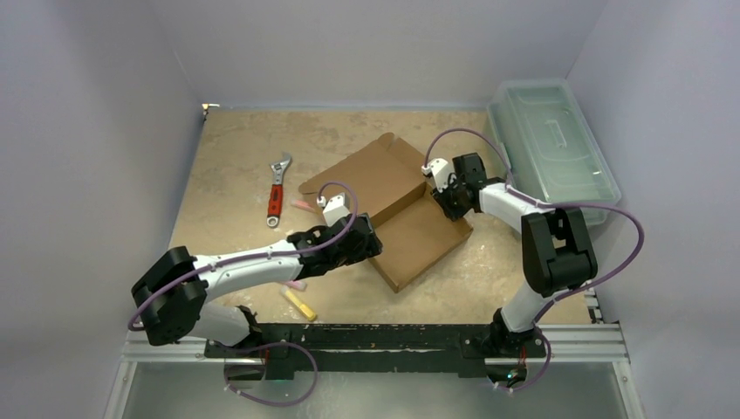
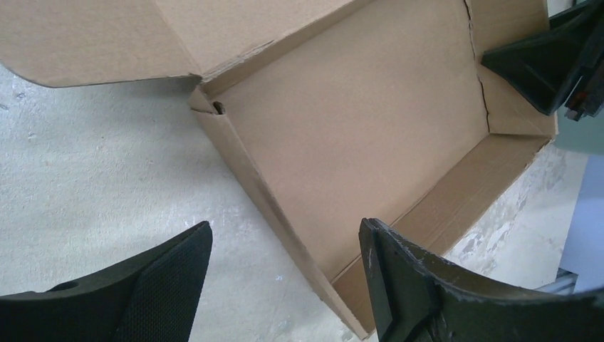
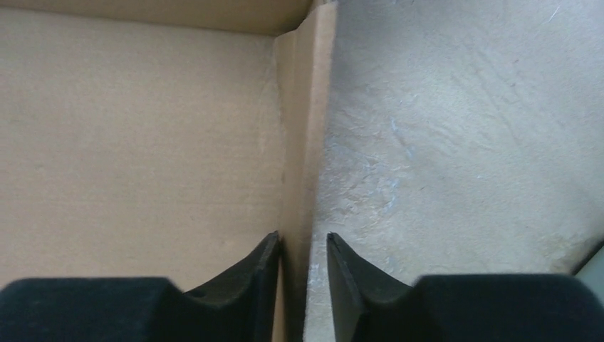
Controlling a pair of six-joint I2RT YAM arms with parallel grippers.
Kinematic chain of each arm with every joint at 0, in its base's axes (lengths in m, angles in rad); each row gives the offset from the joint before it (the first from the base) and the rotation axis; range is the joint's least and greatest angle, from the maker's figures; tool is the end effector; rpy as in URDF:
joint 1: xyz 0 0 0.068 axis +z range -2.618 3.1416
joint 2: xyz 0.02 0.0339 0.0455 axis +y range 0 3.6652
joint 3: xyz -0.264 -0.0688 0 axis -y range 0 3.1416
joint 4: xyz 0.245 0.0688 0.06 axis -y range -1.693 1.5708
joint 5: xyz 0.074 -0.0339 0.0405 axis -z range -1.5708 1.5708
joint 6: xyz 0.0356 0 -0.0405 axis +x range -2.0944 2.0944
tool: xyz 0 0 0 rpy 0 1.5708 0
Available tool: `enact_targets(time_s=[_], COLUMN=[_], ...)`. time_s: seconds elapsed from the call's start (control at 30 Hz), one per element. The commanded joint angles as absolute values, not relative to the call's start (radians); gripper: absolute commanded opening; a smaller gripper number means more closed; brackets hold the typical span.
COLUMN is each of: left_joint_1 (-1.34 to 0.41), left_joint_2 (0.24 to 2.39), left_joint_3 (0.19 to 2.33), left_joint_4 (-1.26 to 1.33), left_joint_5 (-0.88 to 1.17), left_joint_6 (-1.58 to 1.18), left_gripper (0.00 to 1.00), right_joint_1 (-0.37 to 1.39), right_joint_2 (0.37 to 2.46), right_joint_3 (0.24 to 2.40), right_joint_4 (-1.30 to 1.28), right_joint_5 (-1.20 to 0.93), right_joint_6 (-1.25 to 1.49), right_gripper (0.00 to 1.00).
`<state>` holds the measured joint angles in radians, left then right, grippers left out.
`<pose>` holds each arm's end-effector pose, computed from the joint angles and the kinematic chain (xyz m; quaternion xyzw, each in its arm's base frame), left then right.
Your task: Fold the paper box
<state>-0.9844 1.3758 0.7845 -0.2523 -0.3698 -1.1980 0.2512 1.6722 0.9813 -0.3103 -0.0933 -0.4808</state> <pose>0.1640 -0.2236 0.2057 -0.1629 0.9065 -0.2309 0.3137 0.3215 0.0859 0.1741 -0.3553 0.8905 0.0123 0.2839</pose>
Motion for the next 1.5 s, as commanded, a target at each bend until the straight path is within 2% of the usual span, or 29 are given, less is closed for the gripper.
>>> enact_targets(time_s=[0.0,0.13,0.2,0.6,0.63,0.73,0.77,0.83,0.97,1.1,1.17,1.27,1.3,1.47], left_joint_1=[-0.99,-0.989,-0.99,-1.008,-1.01,-1.011,-1.011,-1.011,-1.012,-1.011,-1.011,-1.011,-1.011,-1.011], left_joint_2=[1.337,1.356,1.377,1.512,1.528,1.56,1.568,1.581,1.589,1.586,1.59,1.598,1.599,1.603], left_joint_3=[0.763,0.774,0.792,0.921,0.942,0.969,0.97,0.972,0.977,0.974,0.974,0.975,0.977,0.998], left_joint_4=[-0.209,-0.247,-0.285,-0.354,-0.378,-0.398,-0.397,-0.398,-0.405,-0.411,-0.411,-0.4,-0.398,-0.404], left_joint_5=[-0.374,-0.403,-0.417,-0.412,-0.419,-0.427,-0.429,-0.427,-0.421,-0.435,-0.434,-0.424,-0.421,-0.434], left_joint_6=[-1.182,-1.242,-1.27,-1.361,-1.362,-1.355,-1.353,-1.349,-1.341,-1.342,-1.338,-1.326,-1.323,-1.27], left_gripper=[0.75,0.75,0.75,0.74,0.74,0.7,0.69,0.69,0.69,0.68,0.67,0.62,0.62,0.61], right_joint_1=[0.249,0.248,0.248,0.245,0.245,0.238,0.238,0.237,0.238,0.24,0.24,0.26,0.266,0.275], right_joint_2=[1.677,1.689,1.689,1.689,1.688,1.677,1.672,1.67,1.726,1.771,1.782,1.791,1.792,1.789], right_joint_3=[0.996,0.997,0.996,0.988,0.989,0.994,1.0,1.017,1.08,1.097,1.106,1.108,1.104,1.099], right_joint_4=[-0.311,-0.298,-0.294,-0.27,-0.271,-0.275,-0.273,-0.254,-0.255,-0.216,-0.218,-0.203,-0.195,-0.179], right_joint_5=[-0.069,-0.059,-0.055,-0.101,-0.111,-0.145,-0.159,-0.188,-0.228,-0.19,-0.181,-0.145,-0.122,-0.076], right_joint_6=[-0.486,-0.47,-0.463,-0.442,-0.44,-0.435,-0.433,-0.428,-0.411,-0.401,-0.4,-0.391,-0.387,-0.344], right_gripper=[0.28,0.08,0.02,0.0,0.03,0.33,0.39,0.43,0.43,0.37,0.3,0.11,0.01,0.0])
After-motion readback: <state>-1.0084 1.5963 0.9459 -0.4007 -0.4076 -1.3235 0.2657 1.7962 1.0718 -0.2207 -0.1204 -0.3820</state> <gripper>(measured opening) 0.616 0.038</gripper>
